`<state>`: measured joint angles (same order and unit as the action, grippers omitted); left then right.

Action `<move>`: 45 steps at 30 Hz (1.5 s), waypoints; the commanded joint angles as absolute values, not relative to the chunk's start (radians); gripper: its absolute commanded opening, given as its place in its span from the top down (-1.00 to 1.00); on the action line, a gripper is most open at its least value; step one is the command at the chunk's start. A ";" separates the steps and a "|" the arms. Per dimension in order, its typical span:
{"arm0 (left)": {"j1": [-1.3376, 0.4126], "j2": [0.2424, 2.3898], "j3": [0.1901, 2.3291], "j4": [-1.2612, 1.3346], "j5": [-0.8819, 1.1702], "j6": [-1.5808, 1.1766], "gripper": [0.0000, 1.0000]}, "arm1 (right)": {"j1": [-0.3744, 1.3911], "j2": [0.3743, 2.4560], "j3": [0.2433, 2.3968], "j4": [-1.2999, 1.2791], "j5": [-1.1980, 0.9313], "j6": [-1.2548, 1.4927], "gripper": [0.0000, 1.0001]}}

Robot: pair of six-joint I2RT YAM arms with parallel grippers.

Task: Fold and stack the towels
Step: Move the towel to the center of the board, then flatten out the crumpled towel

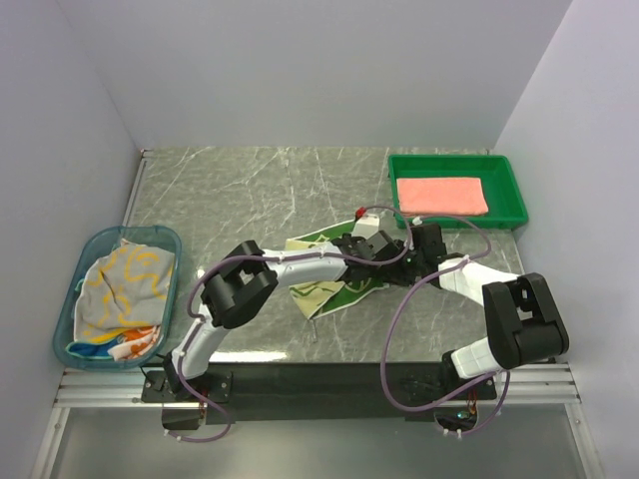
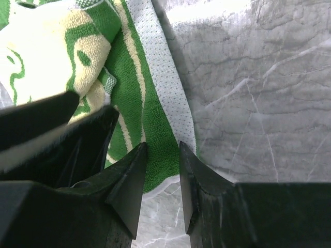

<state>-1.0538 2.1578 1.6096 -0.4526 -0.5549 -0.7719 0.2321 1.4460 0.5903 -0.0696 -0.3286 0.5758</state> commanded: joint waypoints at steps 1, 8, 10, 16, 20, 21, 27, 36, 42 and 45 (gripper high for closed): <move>-1.042 2.187 1.661 -0.443 -0.618 -0.784 -0.04 | 0.225 1.454 0.555 -0.078 -0.313 0.581 0.21; -1.032 2.223 1.664 -0.426 -0.585 -0.785 0.15 | 0.222 1.443 0.540 -0.078 -0.311 0.578 0.21; -1.032 2.227 1.660 -0.423 -0.581 -0.788 0.21 | 0.221 1.440 0.538 -0.077 -0.313 0.580 0.22; -1.020 2.192 1.615 -0.430 -0.597 -0.813 0.69 | 0.215 1.437 0.525 -0.072 -0.302 0.583 0.21; -1.000 2.114 1.569 -0.426 -0.598 -0.812 0.76 | 0.204 1.450 0.514 -0.058 -0.311 0.589 0.22; -0.996 2.096 1.560 -0.429 -0.600 -0.808 0.76 | 0.196 1.454 0.514 -0.060 -0.316 0.591 0.23; -0.942 1.970 1.479 -0.400 -0.560 -0.788 0.74 | 0.181 1.453 0.514 -0.060 -0.314 0.591 0.23; -0.879 1.899 1.378 -0.399 -0.532 -0.821 0.99 | 0.178 1.450 0.511 -0.063 -0.313 0.595 0.25; -0.776 1.714 1.278 -0.707 -0.693 -1.102 0.99 | 0.172 1.440 0.523 -0.074 -0.301 0.598 0.26; -0.729 1.574 1.136 -0.767 -0.704 -1.213 0.99 | 0.173 1.440 0.535 -0.078 -0.293 0.598 0.26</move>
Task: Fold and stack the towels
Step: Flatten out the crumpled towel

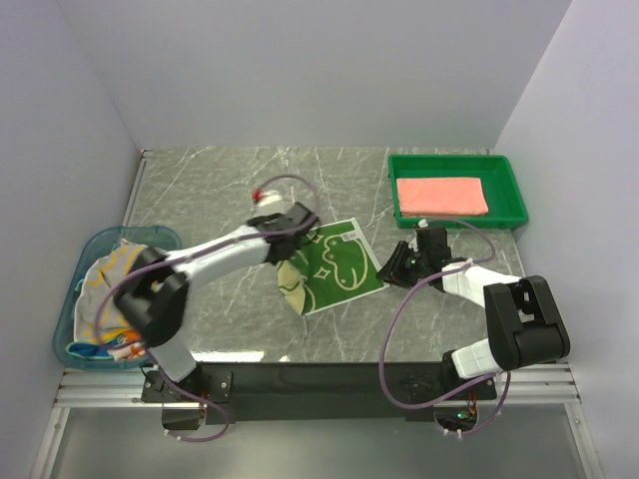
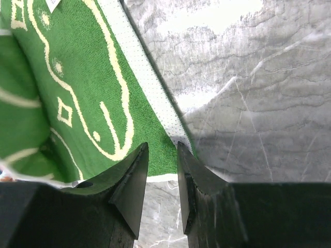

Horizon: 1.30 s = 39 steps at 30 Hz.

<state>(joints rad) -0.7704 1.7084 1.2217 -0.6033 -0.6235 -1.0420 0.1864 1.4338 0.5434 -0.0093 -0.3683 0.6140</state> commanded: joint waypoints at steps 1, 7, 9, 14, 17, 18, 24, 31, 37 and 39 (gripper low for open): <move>-0.704 1.496 1.055 -0.776 -0.704 -1.250 0.99 | 0.173 1.442 0.541 -0.083 -0.291 0.598 0.26; -0.620 1.220 0.839 -0.917 -0.715 -1.366 0.89 | 0.173 1.443 0.610 -0.139 -0.243 0.581 0.25; -0.620 1.157 0.812 -0.978 -0.724 -1.411 0.87 | 0.173 1.439 0.633 -0.159 -0.226 0.575 0.26; -0.617 0.921 0.758 -1.150 -0.712 -1.506 0.71 | 0.179 1.402 0.706 -0.227 -0.144 0.549 0.24; -0.632 0.798 0.749 -1.146 -0.658 -1.503 0.11 | 0.187 1.384 0.752 -0.267 -0.115 0.528 0.21; -0.634 0.770 0.741 -1.119 -0.581 -1.473 -0.19 | 0.192 1.376 0.759 -0.273 -0.107 0.525 0.21; -0.634 0.632 0.687 -0.999 -0.437 -1.359 -0.66 | 0.262 1.338 0.801 -0.284 -0.117 0.509 0.20; -0.635 0.958 0.849 -0.833 -0.448 -1.115 -0.62 | 0.380 1.445 0.827 -0.258 -0.103 0.557 0.20; -0.557 1.242 0.932 -0.697 -0.450 -1.012 -0.57 | 0.457 1.548 0.862 -0.242 -0.086 0.587 0.21; -0.528 1.325 0.936 -0.670 -0.433 -1.022 -0.56 | 0.465 1.577 0.874 -0.241 -0.084 0.592 0.21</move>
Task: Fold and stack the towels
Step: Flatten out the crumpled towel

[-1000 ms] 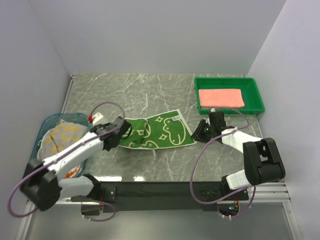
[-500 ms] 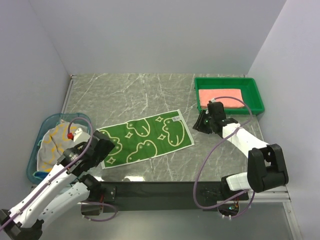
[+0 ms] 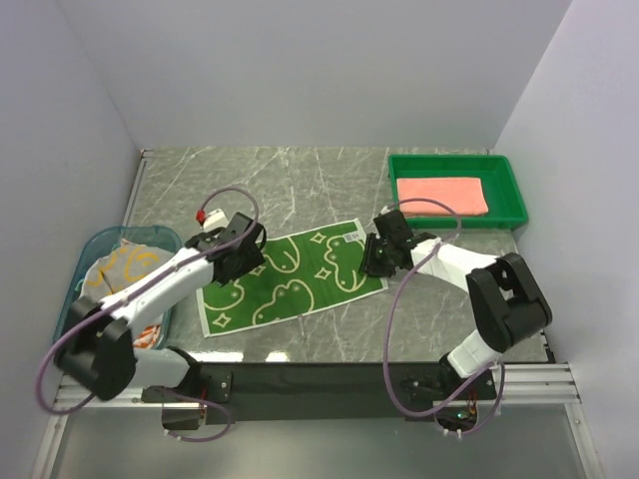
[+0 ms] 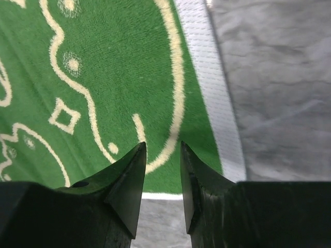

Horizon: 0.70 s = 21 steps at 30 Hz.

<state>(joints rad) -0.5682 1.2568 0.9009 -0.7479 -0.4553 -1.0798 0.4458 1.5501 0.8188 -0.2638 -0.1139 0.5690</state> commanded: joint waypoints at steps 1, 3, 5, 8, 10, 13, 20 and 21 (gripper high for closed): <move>-0.519 1.344 0.922 -0.660 -0.422 -1.029 -0.54 | 0.469 1.603 0.883 -0.235 -0.084 0.595 0.21; -0.502 1.370 0.887 -0.606 -0.387 -1.057 -0.53 | 0.471 1.627 0.891 -0.223 -0.080 0.597 0.21; -0.482 1.391 0.822 -0.569 -0.345 -1.071 -0.53 | 0.471 1.672 0.917 -0.219 -0.063 0.592 0.21; -0.446 1.407 0.740 -0.525 -0.270 -1.112 -0.52 | 0.466 1.753 1.000 -0.241 -0.041 0.571 0.21; -0.440 1.399 0.681 -0.502 -0.218 -1.146 -0.51 | 0.451 1.828 1.089 -0.261 -0.037 0.557 0.21; -0.442 1.365 0.606 -0.479 -0.148 -1.199 -0.52 | 0.422 1.941 1.248 -0.300 -0.049 0.539 0.21; -0.495 1.263 0.522 -0.379 0.079 -1.296 -0.57 | 0.400 2.223 1.796 -0.469 -0.054 0.457 0.19; -0.552 1.253 0.529 -0.367 0.093 -1.319 -0.58 | 0.400 2.241 1.880 -0.477 -0.057 0.448 0.18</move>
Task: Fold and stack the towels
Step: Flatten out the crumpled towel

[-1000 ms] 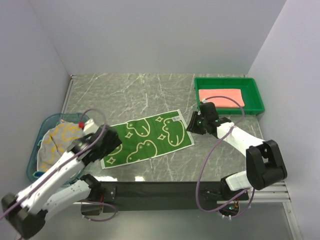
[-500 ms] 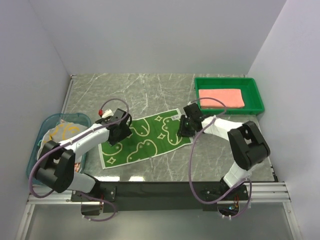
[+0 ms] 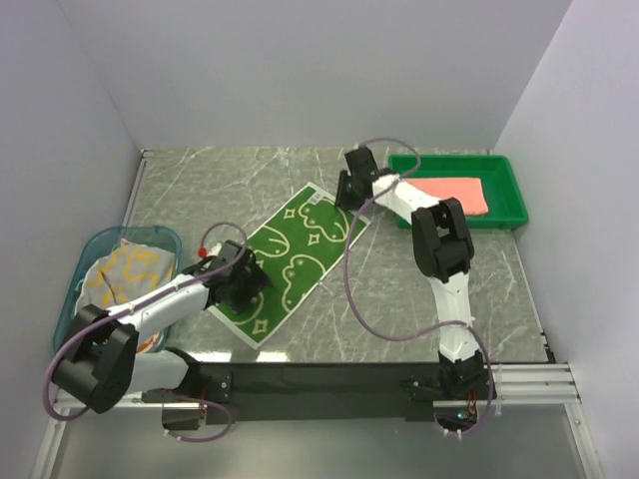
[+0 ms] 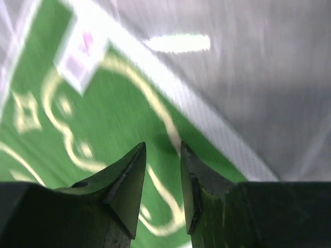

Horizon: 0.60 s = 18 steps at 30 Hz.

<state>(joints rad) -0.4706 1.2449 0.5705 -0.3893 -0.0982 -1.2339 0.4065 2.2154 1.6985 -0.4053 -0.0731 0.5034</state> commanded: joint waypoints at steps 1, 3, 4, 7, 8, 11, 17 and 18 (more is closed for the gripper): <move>-0.587 1.255 0.566 -0.365 0.094 -1.330 -0.60 | 0.400 2.252 1.910 -0.483 -0.060 0.427 0.19; -0.694 1.272 0.653 -0.388 0.065 -1.345 -0.61 | 0.400 2.234 1.933 -0.479 -0.061 0.410 0.17; -0.724 1.279 0.684 -0.402 0.049 -1.345 -0.64 | 0.400 2.188 1.919 -0.460 -0.060 0.393 0.16; -0.785 1.293 0.785 -0.474 0.005 -1.338 -0.65 | 0.408 2.041 1.783 -0.396 -0.092 0.356 0.14; -0.787 1.289 0.804 -0.494 -0.030 -1.333 -0.65 | 0.414 2.001 1.741 -0.388 -0.098 0.350 0.14; -0.779 1.263 0.863 -0.583 -0.113 -1.301 -0.65 | 0.454 1.847 1.559 -0.370 -0.123 0.339 0.14; -0.534 1.197 0.926 -0.699 -0.187 -1.103 -0.62 | 0.646 1.608 1.188 -0.290 -0.129 0.374 0.14; -0.455 1.192 0.957 -0.715 -0.199 -1.030 -0.64 | 0.682 1.589 1.130 -0.281 -0.126 0.380 0.14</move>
